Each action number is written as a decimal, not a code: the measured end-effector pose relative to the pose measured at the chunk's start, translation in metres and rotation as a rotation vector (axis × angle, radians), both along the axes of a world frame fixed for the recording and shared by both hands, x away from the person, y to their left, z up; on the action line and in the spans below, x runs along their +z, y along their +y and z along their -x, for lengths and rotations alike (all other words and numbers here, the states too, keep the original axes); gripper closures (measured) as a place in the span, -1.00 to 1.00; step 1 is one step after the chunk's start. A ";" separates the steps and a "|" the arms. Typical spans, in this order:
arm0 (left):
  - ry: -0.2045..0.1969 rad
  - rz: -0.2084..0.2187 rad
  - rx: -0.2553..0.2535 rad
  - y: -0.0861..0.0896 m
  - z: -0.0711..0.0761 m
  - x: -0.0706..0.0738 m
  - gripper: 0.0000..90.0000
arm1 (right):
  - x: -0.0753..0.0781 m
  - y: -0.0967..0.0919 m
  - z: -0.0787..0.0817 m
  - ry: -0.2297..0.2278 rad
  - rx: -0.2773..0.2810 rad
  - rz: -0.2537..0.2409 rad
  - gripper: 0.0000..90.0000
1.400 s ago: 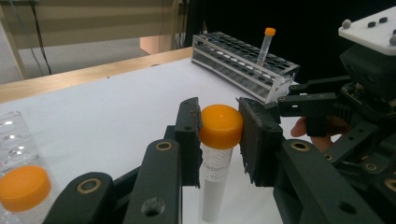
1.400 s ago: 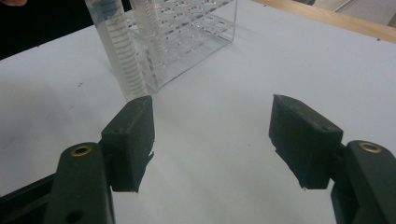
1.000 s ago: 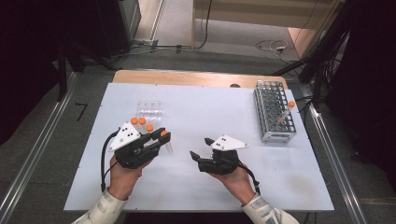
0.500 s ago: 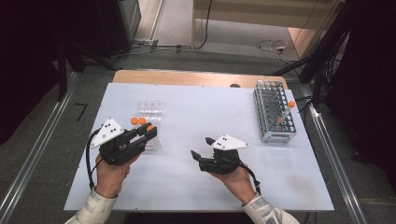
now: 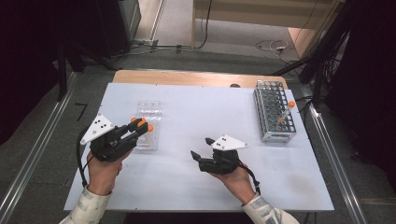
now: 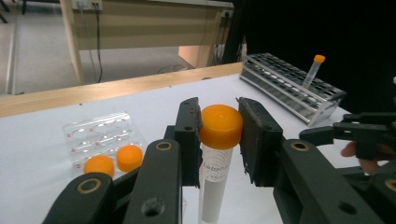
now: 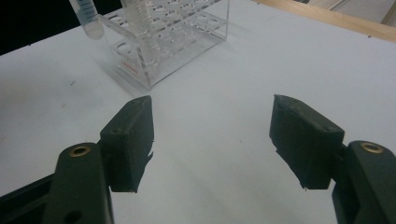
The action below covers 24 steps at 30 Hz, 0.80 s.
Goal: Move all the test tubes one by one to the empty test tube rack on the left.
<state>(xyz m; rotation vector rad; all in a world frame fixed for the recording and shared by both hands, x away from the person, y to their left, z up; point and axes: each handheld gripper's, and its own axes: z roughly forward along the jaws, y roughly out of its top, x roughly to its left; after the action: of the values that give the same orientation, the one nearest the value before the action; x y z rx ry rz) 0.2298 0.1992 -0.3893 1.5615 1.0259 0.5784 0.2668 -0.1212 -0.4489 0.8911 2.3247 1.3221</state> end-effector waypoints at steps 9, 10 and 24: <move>0.004 -0.004 0.040 0.007 -0.005 -0.002 0.57 | -0.001 0.000 -0.001 0.002 -0.002 0.003 -0.35; 0.004 -0.005 0.044 0.008 -0.006 -0.002 0.57 | -0.001 0.000 -0.001 0.003 -0.001 0.003 -0.35; -0.035 -0.033 0.118 0.010 -0.012 -0.003 0.57 | -0.001 0.001 -0.001 0.002 -0.003 0.004 -0.35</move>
<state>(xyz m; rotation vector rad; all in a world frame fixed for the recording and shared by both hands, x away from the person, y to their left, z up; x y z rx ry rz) 0.2418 0.2096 -0.3926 1.5218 1.0917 0.7044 0.2676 -0.1206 -0.4502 0.8948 2.3258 1.3156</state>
